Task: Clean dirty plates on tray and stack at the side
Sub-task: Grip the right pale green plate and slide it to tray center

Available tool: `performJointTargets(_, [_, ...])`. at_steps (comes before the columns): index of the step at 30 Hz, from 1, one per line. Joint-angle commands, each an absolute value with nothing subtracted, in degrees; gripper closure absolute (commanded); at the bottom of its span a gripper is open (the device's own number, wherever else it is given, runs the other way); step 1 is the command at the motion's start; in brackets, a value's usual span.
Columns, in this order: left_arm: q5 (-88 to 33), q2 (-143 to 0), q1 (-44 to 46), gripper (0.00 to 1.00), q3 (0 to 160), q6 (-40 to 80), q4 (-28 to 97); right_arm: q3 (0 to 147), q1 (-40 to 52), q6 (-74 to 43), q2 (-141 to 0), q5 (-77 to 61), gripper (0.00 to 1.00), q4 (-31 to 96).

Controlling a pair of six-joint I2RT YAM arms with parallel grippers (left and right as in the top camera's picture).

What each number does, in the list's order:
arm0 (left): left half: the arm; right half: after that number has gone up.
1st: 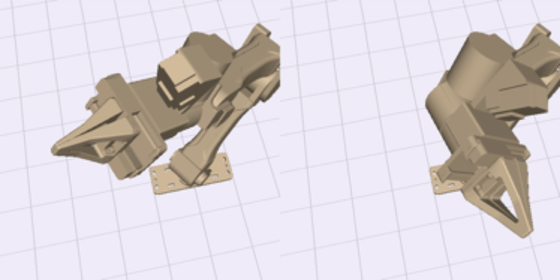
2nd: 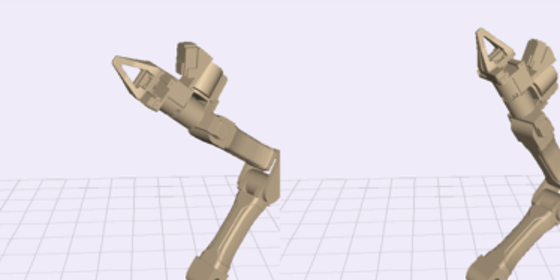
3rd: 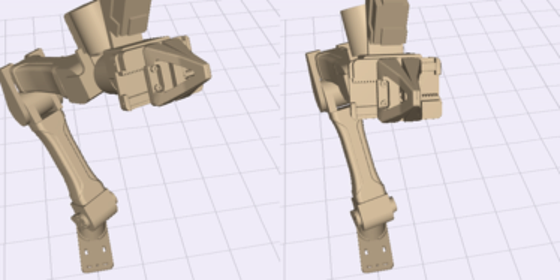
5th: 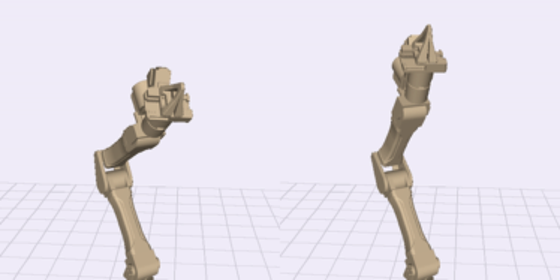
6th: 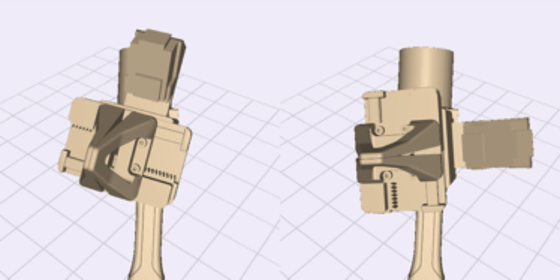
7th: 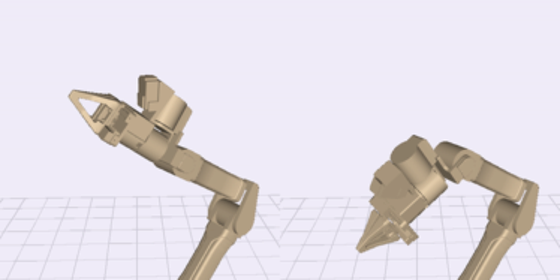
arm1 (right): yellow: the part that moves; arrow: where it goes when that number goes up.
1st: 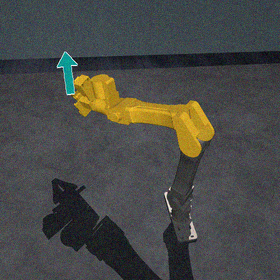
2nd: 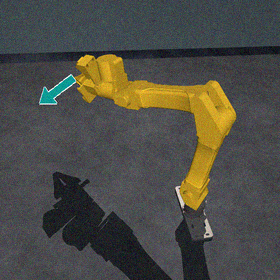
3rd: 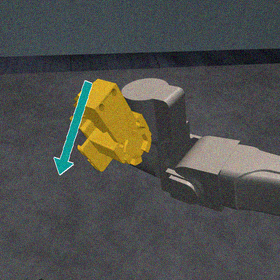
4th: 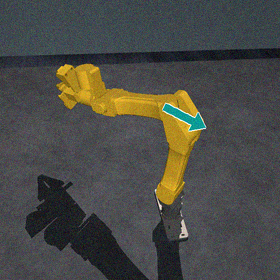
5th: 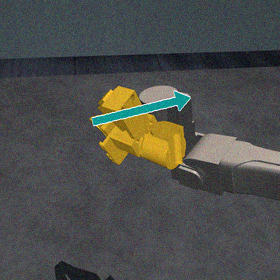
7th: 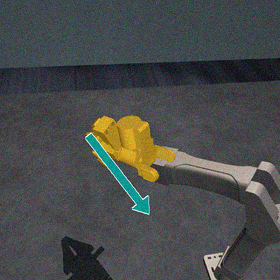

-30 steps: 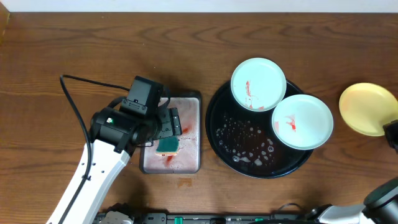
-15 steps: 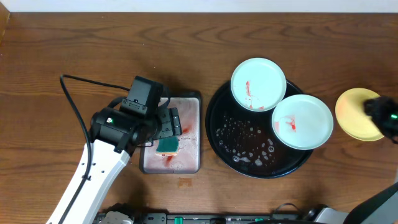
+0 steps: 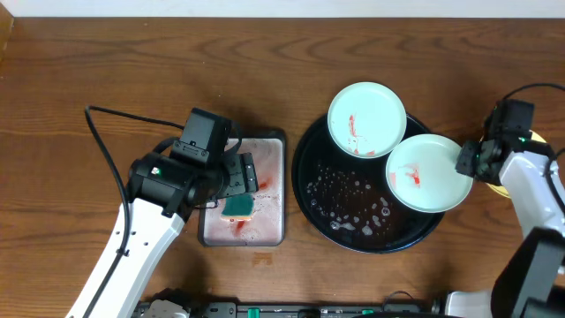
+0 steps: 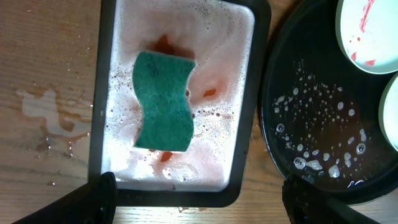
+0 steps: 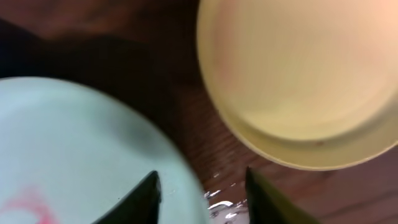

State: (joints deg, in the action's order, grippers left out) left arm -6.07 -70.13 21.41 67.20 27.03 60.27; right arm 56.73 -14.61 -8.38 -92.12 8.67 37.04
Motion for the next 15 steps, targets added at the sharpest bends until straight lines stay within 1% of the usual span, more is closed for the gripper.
performJointTargets(1, [-6.22,-70.08,21.17,0.15,67.46,26.79,60.62,56.4,-14.31,-8.47,-93.97,8.43,0.65,36.86])
performJointTargets(3, [-6.22,-70.08,21.17,0.15,67.46,26.79,60.62,56.4,-14.31,-8.49,-95.02,5.91,0.63,37.17])
performJointTargets(4, [-6.22,-70.08,21.17,0.15,67.46,26.79,60.62,56.4,-14.31,-8.51,-95.64,5.5,0.64,37.76])
performJointTargets(5, [-6.22,-70.08,21.17,0.15,67.46,26.79,60.62,56.38,-14.31,-8.54,-96.27,5.54,0.74,38.52])
performJointTargets(8, [-6.22,-70.08,21.17,0.15,67.46,26.79,60.62,55.83,-14.31,-8.45,-97.56,5.78,0.97,40.27])
performJointTargets(9, [-6.22,-70.08,21.17,0.15,67.46,26.79,60.62,55.68,-14.33,-8.45,-97.62,6.2,0.99,41.43])
performJointTargets(15, [-6.22,-70.08,21.17,0.15,67.46,26.79,60.62,55.92,-14.22,-8.6,-93.51,6.57,0.99,49.58])
